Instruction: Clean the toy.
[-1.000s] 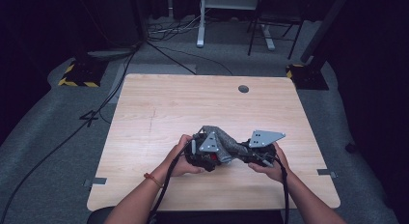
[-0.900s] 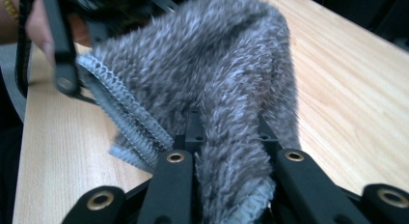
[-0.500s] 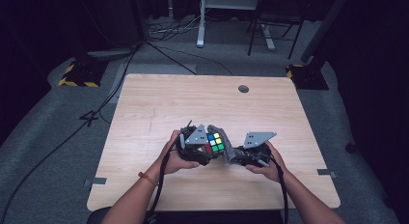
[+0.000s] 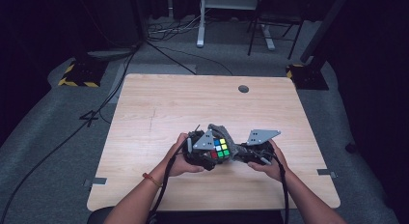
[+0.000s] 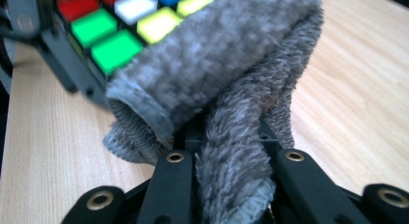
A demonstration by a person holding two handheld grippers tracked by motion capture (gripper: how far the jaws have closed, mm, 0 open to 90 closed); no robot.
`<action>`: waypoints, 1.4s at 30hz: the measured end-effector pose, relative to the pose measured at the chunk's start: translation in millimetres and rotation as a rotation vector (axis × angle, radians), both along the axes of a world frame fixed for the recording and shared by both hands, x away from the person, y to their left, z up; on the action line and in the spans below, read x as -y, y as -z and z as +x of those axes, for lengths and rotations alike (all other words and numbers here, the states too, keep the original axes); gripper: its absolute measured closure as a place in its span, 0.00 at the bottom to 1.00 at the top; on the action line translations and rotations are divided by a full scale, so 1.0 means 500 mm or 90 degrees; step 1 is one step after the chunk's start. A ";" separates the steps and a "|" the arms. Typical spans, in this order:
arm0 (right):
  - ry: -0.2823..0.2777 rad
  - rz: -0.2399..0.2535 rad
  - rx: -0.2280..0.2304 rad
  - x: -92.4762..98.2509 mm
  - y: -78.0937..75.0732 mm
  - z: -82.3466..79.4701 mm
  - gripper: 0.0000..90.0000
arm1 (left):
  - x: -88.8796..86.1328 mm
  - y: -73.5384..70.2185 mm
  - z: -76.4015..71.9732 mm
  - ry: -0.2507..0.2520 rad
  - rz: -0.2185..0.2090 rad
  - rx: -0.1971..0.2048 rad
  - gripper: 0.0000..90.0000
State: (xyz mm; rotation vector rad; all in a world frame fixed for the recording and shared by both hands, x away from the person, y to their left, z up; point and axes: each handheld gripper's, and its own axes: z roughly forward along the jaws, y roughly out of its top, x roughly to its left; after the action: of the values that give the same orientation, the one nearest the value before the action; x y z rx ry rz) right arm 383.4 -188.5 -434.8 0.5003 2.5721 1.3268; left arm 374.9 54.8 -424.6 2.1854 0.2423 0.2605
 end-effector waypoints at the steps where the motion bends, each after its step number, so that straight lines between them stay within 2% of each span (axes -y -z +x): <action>1: -0.001 0.004 0.003 0.000 -0.003 -0.002 0.85 | -0.001 0.003 0.001 -0.003 0.003 -0.002 0.37; 5: -0.004 0.027 0.014 0.002 -0.020 -0.012 0.85 | 0.002 0.014 0.005 -0.013 0.018 -0.004 0.37; 11: -0.009 0.050 0.029 0.002 -0.035 -0.024 0.85 | 0.021 0.022 0.001 -0.018 0.053 0.009 0.37; 17: -0.020 0.050 0.041 -0.006 -0.041 -0.033 0.85 | 0.041 0.038 -0.001 -0.012 0.085 0.003 0.37; 22: -0.008 0.037 0.045 -0.003 -0.037 -0.025 0.85 | 0.035 0.030 0.000 -0.010 0.069 0.003 0.37; 24: 0.004 0.022 0.043 0.001 -0.030 -0.017 0.85 | 0.029 0.023 -0.001 -0.009 0.053 0.006 0.37; 26: 0.009 0.016 0.026 0.006 -0.020 -0.007 0.85 | 0.019 0.012 -0.003 -0.009 0.035 0.011 0.37; 28: 0.015 -0.007 0.023 0.007 -0.010 0.000 0.85 | 0.009 0.001 -0.003 -0.009 0.016 0.013 0.37; 30: 0.015 -0.017 0.016 0.008 -0.004 0.004 0.85 | -0.001 -0.006 -0.003 -0.016 -0.002 0.020 0.37; 32: 0.013 -0.028 0.015 0.006 -0.002 0.006 0.85 | -0.008 -0.009 -0.001 -0.014 -0.015 0.011 0.37; 35: 0.011 -0.019 0.017 0.004 -0.004 0.002 0.85 | -0.006 -0.007 -0.002 -0.017 0.001 0.018 0.37; 40: -0.003 0.033 0.027 0.000 -0.023 -0.015 0.85 | 0.009 0.007 -0.004 -0.022 0.031 0.022 0.37; 42: -0.006 0.040 0.035 -0.004 -0.030 -0.023 0.85 | 0.015 0.010 -0.004 -0.020 0.043 0.024 0.36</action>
State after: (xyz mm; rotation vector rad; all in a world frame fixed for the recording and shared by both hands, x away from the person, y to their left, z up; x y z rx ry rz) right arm 372.1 -186.6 -419.8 0.4551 2.4989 1.4078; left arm 372.8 47.3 -429.5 2.2423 0.2506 0.3324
